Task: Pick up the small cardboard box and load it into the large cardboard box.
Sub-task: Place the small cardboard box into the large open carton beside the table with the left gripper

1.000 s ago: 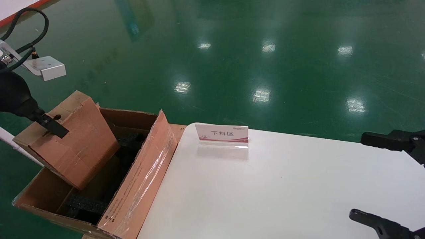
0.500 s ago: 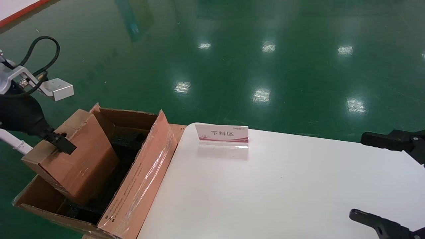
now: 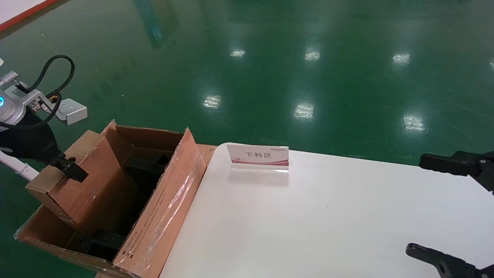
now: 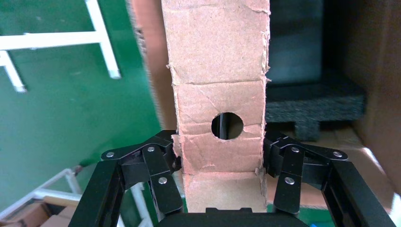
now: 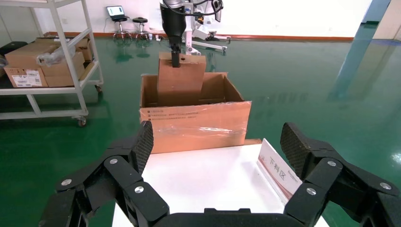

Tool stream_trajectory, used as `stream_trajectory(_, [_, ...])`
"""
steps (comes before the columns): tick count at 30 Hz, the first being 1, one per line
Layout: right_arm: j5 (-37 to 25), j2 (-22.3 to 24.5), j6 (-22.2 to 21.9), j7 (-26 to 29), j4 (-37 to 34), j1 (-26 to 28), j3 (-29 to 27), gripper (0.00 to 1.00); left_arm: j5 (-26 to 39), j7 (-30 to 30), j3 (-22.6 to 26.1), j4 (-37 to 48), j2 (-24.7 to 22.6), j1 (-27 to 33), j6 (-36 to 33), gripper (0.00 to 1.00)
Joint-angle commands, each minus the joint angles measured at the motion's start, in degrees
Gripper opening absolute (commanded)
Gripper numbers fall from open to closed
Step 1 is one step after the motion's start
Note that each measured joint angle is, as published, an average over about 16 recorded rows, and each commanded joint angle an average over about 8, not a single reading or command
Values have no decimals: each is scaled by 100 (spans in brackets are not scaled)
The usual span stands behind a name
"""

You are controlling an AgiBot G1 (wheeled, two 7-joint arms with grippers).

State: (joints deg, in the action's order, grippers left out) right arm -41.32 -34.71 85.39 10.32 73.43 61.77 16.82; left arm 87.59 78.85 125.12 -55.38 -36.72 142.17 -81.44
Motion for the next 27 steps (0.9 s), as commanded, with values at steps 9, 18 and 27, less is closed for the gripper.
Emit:
stream_trajectory(9, [2,1,-1,-2,0,1,3,100,274,269,84,-151,21,-101,264,0])
stream_trajectory(18, [4,3,-3,-3,0,1,6,100,428,478,119,-247,15,-203,489,0])
stream_trajectory(27, [6,4,-4,-5,0,2,9,100,516,634,142,-358,23,-276,626,0])
